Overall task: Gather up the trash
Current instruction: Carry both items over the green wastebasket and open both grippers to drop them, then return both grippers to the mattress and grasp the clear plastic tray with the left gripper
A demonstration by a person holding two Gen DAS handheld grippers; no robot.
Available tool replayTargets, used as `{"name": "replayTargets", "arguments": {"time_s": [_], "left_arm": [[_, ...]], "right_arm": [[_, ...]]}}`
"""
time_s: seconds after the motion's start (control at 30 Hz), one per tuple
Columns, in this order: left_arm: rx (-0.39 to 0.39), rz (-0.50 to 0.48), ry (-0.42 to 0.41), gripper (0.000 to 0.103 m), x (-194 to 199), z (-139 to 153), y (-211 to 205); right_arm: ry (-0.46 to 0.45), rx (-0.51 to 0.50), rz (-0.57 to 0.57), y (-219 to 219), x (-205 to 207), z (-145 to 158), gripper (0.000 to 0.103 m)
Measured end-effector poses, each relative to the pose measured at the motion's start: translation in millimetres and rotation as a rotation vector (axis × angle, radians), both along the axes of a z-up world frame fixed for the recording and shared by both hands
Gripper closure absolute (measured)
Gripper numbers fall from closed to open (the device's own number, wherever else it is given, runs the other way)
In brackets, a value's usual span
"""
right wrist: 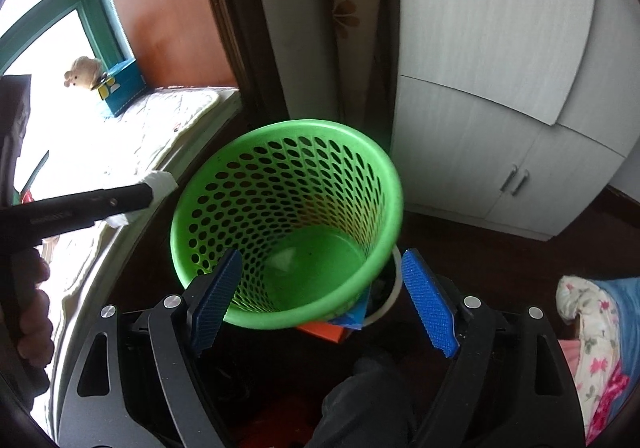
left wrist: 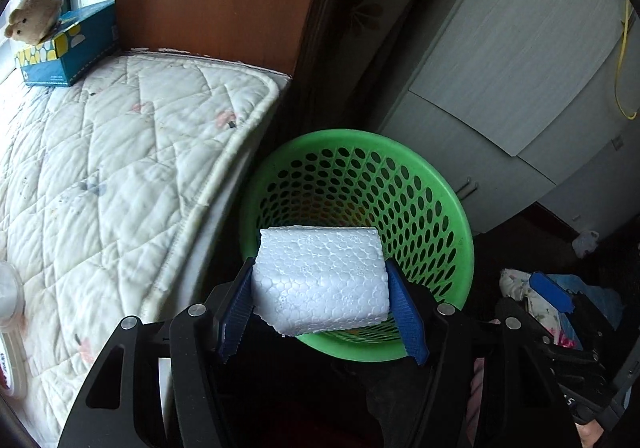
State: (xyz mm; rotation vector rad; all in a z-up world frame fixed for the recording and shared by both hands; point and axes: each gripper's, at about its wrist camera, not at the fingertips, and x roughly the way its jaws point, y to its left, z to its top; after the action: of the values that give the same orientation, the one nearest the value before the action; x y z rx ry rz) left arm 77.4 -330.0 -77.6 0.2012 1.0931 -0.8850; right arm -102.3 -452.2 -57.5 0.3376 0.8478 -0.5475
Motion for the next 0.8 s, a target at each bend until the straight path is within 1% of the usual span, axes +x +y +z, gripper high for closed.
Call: {"name": "replayTargets", "arguments": {"time_s": [0.07, 0.1, 0.23, 0.37, 0.5, 0.6, 0.8], "left_arm": [[-0.003, -0.006, 0.012, 0.037, -1.4, -4.3, -4.1], [-0.004, -0.005, 0.013, 0.031, -2.2, -5.5, -5.2], [-0.01, -0.009, 0.018, 0.029, -6.0, -8.3, -4.9], [-0.015, 0.005, 0.008, 0.029, -6.4, -2.4, 8.5], [-0.006, 0.055, -0.025, 0.029, -5.3, 9.0, 36.6], [-0.002, 0.108, -0.053, 0.029, -2.6, 17.0, 63.1], [0.03, 0.224, -0.107, 0.029, 4.7, 26.5, 120.8]], "right_arm": [[-0.004, 0.001, -0.007, -1.4, -5.3, 1.7, 0.022], [-0.006, 0.001, -0.01, -2.1, -7.0, 2.2, 0.022], [-0.008, 0.005, -0.012, -1.4, -10.0, 3.4, 0.022], [-0.015, 0.006, 0.004, 4.2, -8.4, 6.4, 0.021], [-0.025, 0.012, 0.037, 14.7, -0.8, 8.5, 0.019], [-0.029, 0.021, 0.069, 26.5, 7.7, 9.0, 0.019], [-0.024, 0.027, 0.153, 56.2, 32.1, 9.5, 0.018]]}}
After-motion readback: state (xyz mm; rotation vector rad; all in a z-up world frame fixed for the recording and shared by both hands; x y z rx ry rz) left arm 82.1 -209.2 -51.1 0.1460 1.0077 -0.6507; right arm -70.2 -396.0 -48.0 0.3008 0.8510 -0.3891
